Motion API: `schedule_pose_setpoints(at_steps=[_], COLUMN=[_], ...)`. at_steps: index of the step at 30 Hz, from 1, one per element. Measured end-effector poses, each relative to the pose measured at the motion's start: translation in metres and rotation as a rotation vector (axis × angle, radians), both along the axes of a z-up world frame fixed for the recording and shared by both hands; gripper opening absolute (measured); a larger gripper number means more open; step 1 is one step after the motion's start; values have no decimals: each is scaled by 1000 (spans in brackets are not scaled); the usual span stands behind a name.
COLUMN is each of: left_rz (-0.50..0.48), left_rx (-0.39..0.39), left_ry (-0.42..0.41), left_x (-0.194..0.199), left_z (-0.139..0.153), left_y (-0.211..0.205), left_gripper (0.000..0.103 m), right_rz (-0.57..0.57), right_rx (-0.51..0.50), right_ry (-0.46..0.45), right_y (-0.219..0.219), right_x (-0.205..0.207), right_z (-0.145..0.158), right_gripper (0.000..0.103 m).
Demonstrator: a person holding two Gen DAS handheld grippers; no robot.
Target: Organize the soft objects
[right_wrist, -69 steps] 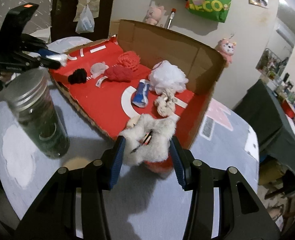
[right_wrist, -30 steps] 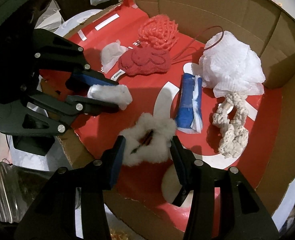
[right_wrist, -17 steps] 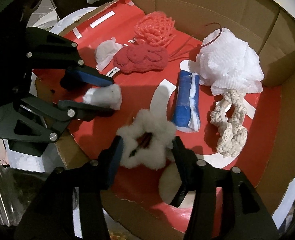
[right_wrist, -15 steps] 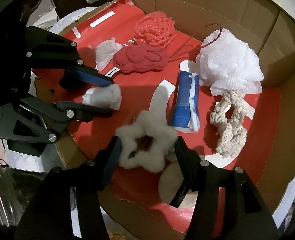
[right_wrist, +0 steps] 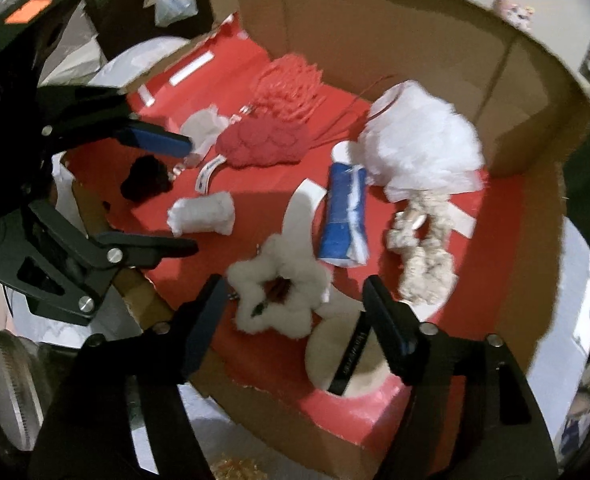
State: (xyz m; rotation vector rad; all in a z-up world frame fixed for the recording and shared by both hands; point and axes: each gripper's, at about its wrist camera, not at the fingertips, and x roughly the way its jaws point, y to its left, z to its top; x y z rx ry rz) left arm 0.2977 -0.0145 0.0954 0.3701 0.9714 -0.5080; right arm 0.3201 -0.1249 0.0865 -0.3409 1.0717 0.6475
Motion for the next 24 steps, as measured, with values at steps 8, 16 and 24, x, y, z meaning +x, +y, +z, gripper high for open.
schedule_pose_setpoints(at_steps=[8, 16, 24], left_rz=[206, 383, 440], left_rx=[-77, -167, -148], left_ry=[-86, -79, -82], left_x=[-19, -32, -42], left_z=[20, 23, 15], left_y=[30, 50, 50], left_gripper=[96, 97, 97], right_rz=[-205, -376, -482], right_rx=[5, 37, 26], right_ry=[-36, -81, -87], right_y=[-20, -34, -31], right_x=[-15, -37, -47], right_z=[22, 35, 24], right_gripper=[78, 78, 78])
